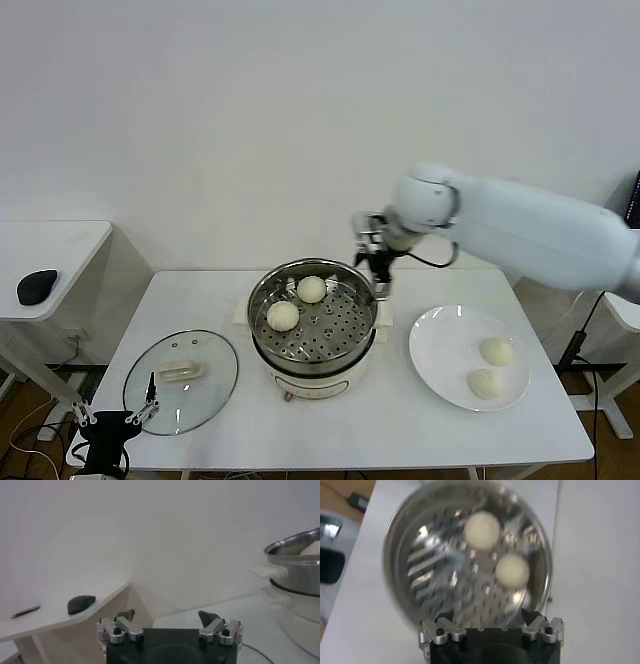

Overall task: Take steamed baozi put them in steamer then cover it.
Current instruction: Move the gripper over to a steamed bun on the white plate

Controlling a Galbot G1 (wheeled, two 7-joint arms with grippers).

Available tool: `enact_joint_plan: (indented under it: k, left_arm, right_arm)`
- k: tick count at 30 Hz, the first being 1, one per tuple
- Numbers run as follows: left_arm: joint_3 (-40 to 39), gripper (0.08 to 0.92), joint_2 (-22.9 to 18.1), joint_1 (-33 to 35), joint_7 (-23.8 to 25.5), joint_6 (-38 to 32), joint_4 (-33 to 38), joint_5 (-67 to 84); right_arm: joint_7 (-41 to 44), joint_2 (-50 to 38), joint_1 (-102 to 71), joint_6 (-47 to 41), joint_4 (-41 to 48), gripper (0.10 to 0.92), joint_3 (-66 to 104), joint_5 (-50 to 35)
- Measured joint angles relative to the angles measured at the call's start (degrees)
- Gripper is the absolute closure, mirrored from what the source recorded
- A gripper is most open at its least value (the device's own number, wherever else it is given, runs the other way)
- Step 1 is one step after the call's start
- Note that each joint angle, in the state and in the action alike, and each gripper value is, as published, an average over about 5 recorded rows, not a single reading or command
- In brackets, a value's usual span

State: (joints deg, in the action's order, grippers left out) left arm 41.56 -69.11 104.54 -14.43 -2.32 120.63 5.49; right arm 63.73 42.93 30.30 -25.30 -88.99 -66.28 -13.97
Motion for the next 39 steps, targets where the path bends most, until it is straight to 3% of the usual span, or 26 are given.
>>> enact_joint_plan:
  k: [17,39]
  left_arm:
    - [0.15,0.177,0.38,0.43,0.00,0.01,-1.10,-0.05]
    - [0.59,0.177,-0.51,1.13,-0.04,-0.09,-1.37,-0.46]
  right_arm:
    - [1.97,-18.66,-24.17,6.56,-3.47,0.203,16.42,16.27]
    - [-1.46,-19.34,-45.60,8.44,-0.30,0.203,30.14,25.80]
